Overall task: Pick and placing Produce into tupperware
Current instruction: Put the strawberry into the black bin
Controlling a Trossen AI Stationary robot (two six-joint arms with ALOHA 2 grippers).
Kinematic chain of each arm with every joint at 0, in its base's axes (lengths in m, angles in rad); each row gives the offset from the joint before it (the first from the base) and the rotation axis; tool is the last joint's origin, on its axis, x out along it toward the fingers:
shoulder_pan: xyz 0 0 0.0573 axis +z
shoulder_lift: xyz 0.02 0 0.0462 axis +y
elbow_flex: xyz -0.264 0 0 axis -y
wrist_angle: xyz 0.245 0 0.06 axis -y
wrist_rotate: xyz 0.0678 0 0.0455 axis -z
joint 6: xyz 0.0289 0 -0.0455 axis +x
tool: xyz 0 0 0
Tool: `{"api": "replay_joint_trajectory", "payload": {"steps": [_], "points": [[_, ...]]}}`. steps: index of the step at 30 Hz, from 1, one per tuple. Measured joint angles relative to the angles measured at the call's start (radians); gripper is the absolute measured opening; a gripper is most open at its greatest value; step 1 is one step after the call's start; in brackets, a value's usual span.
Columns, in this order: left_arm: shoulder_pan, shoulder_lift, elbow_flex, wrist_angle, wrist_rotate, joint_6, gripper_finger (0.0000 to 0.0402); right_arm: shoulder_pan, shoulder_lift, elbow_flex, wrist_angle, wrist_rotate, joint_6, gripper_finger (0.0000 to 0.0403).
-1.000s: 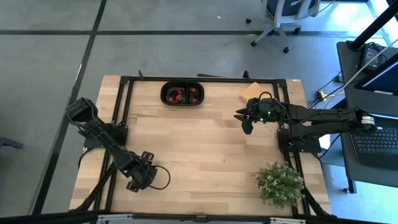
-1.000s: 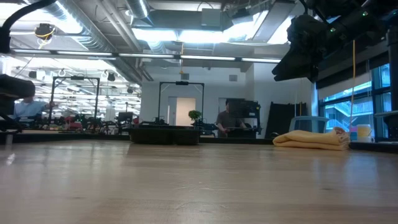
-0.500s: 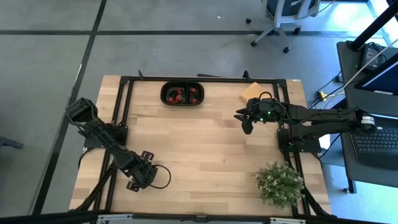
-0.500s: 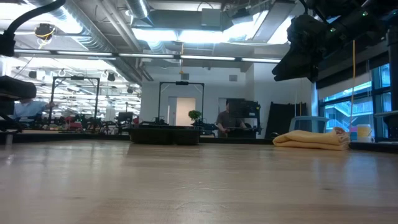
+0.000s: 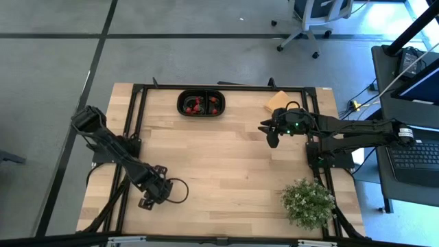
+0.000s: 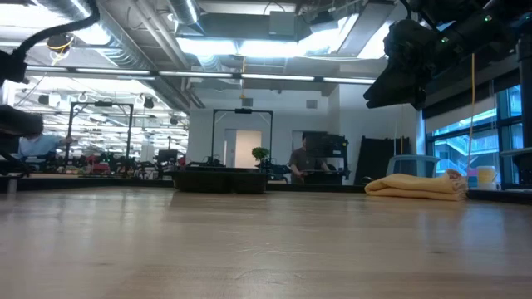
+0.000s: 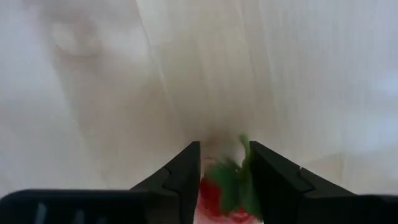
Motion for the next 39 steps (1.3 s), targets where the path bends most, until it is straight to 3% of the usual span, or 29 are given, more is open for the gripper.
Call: {"api": "replay_joint_trajectory", "payload": {"steps": [7,13,19,30,35,39], "points": [[0.104,-0.113,0.002,-0.048,-0.027,0.014,0.0102,0.000,0.000,0.000,-0.001,0.000,-0.001,0.0141],[0.214,-0.219,0.003,-0.048,-0.049,0.075,0.0054,0.000,0.000,0.000,-0.001,0.000,-0.004,0.0141],[0.391,-0.321,0.004,-0.035,-0.065,0.121,0.0005,0.000,0.000,0.000,-0.001,0.000,-0.004,0.0141],[0.678,-0.376,0.005,-0.060,-0.013,0.136,0.0006,0.000,0.000,0.000,-0.001,0.000,-0.004,0.0141],[0.737,-0.378,0.005,-0.160,0.098,0.134,0.0006,0.000,0.000,0.000,-0.001,0.000,-0.010,0.0141],[0.739,-0.383,0.006,-0.193,0.131,0.163,0.0007,0.000,0.000,0.000,-0.001,0.000,-0.032,0.0141]]}}
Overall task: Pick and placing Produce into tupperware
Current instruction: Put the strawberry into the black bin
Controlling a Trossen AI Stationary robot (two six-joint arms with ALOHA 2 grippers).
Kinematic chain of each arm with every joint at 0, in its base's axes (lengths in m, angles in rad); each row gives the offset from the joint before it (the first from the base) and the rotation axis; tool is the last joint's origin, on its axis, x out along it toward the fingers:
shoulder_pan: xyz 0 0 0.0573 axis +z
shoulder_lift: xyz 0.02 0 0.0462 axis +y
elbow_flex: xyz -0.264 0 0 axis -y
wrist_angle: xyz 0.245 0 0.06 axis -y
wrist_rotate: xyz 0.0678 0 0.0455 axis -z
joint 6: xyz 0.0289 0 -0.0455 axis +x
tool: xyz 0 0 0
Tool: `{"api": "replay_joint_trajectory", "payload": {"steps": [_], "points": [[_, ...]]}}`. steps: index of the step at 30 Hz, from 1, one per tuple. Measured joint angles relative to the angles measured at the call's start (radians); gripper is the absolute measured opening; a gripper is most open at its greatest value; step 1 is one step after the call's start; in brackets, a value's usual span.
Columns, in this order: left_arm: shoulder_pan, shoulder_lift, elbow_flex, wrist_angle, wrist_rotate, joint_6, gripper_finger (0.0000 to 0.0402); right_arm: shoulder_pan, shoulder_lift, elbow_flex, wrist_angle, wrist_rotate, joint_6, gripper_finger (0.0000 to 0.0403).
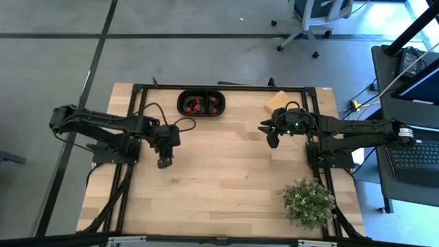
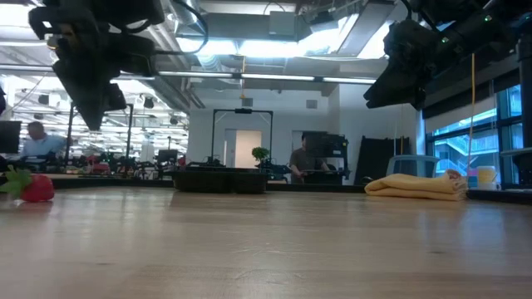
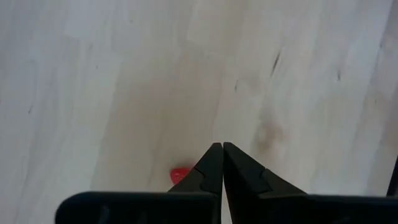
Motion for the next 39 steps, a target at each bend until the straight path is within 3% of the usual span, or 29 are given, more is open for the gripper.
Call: {"api": "replay_joint_trajectory", "payload": {"steps": [6,12,21,27,32,39], "points": [[0.000,0.000,0.000,0.000,-0.011,0.036,0.0011,0.000,0.000,0.000,-0.001,0.000,0.000,0.0141],[0.000,0.000,0.000,-0.046,-0.087,-0.045,0.0065,0.000,0.000,0.000,-0.001,0.000,-0.001,0.0141],[0.021,0.006,0.001,-0.077,-0.084,-0.095,0.0114,0.000,0.000,0.000,-0.001,0.000,0.000,0.0141],[0.028,0.006,0.001,-0.121,-0.030,-0.052,0.0185,0.000,0.000,0.000,-0.001,0.000,0.000,0.0141],[0.024,0.006,0.001,-0.147,-0.059,-0.106,0.0257,0.000,0.000,0.000,-0.001,0.000,0.000,0.0141],[0.007,0.006,0.001,-0.165,-0.026,-0.242,0.0281,0.000,0.000,0.000,0.000,0.000,0.000,0.0141]]}}
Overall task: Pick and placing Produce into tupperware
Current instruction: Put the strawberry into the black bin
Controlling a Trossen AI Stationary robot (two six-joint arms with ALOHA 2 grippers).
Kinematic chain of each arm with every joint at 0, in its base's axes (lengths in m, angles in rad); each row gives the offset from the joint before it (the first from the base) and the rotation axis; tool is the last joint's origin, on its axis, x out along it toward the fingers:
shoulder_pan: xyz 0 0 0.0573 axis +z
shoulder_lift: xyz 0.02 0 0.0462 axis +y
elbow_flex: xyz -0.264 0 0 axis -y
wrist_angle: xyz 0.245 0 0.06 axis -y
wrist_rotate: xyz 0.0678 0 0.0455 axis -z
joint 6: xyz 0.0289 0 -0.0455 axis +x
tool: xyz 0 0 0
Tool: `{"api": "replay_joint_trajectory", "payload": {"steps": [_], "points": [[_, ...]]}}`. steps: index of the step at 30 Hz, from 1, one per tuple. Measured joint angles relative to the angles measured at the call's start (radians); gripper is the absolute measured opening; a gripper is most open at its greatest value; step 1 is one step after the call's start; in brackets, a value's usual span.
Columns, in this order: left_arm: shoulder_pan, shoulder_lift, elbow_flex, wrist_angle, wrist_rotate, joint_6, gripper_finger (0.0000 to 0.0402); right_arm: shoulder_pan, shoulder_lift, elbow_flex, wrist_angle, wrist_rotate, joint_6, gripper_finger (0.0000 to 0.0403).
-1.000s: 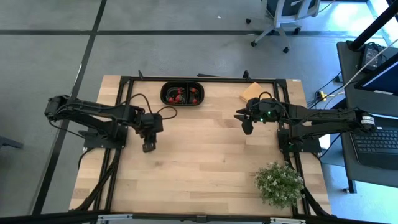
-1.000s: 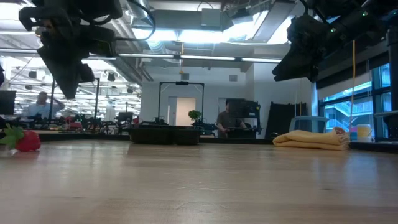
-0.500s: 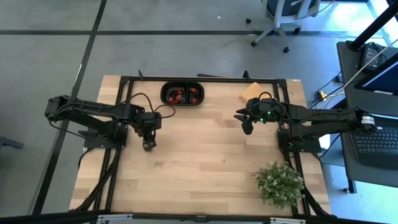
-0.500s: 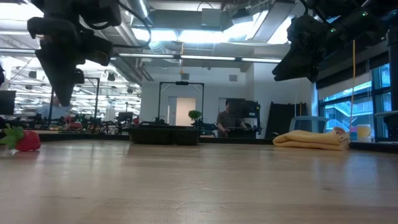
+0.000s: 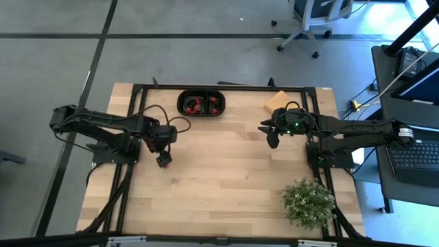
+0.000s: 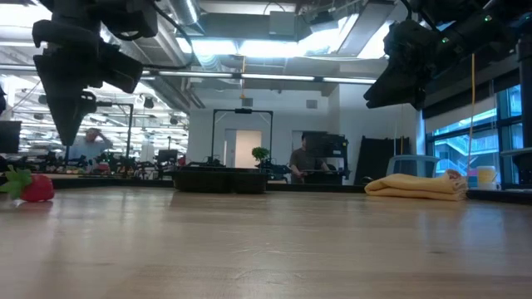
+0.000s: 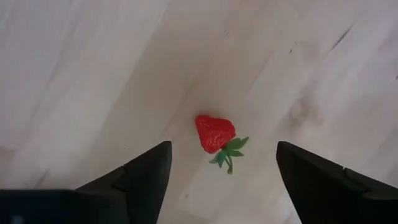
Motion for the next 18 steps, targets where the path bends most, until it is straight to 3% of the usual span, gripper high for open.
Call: {"api": "replay_joint_trajectory", "payload": {"steps": [9,18], "points": [[-0.138,0.033,0.000,-0.033,-0.128,-0.118,0.0268,0.000,0.000,0.000,0.002,0.000,0.000,0.0141],[-0.217,0.192,0.000,0.028,-0.159,-0.151,0.0268,0.000,0.000,0.000,0.002,0.000,0.005,0.0141]]}}
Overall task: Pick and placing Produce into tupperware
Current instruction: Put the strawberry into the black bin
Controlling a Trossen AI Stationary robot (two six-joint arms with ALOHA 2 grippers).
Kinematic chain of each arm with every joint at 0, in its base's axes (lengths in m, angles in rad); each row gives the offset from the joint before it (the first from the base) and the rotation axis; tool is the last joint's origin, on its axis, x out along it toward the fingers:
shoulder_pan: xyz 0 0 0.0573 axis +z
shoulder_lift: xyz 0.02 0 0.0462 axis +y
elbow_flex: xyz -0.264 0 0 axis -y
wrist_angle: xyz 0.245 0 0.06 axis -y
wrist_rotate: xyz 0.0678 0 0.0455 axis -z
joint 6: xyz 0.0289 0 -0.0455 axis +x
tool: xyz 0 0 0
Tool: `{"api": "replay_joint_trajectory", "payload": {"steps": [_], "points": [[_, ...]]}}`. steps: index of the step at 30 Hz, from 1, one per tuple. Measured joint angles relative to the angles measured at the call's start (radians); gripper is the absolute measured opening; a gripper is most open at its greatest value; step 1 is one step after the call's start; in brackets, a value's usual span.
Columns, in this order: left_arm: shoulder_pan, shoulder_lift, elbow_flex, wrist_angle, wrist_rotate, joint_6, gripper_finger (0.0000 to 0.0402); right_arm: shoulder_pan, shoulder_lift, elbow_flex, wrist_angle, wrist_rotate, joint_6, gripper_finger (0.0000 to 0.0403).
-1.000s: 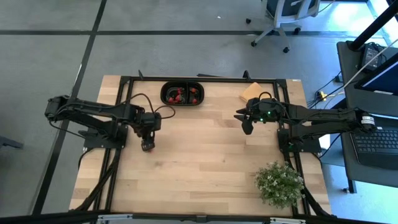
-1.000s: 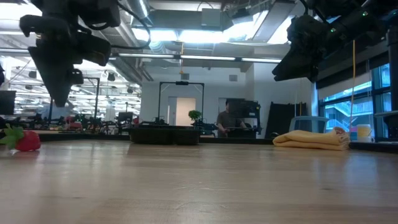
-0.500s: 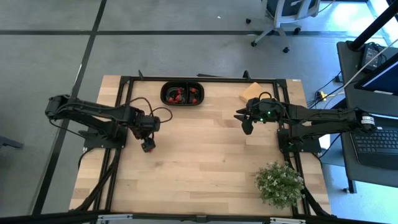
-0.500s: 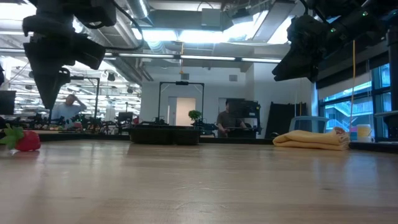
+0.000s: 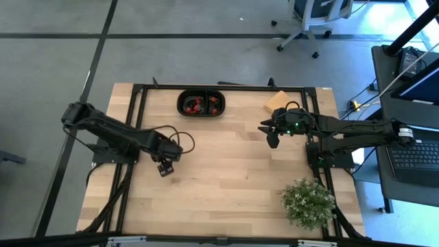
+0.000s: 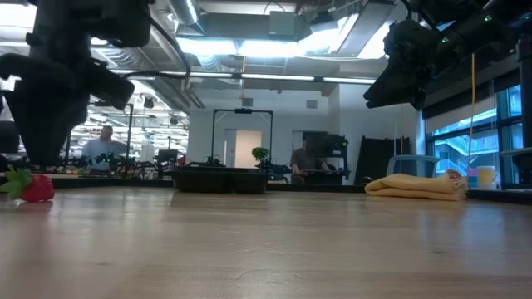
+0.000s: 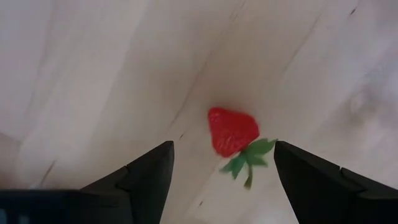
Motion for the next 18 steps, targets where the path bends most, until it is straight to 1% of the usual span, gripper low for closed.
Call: {"api": "replay_joint_trajectory", "payload": {"steps": [9,13,18], "points": [[-0.017,0.114,0.000,0.037,0.010,-0.016,0.0268,0.000,0.000,0.000,-0.001,0.000,0.002,0.0141],[-0.016,0.148,0.000,0.080,0.012,-0.017,0.0268,0.000,0.000,0.000,-0.001,0.000,0.001,0.0141],[-0.016,0.184,0.000,0.112,0.048,-0.017,0.0266,0.000,0.000,0.000,-0.004,0.000,0.001,0.0141]]}}
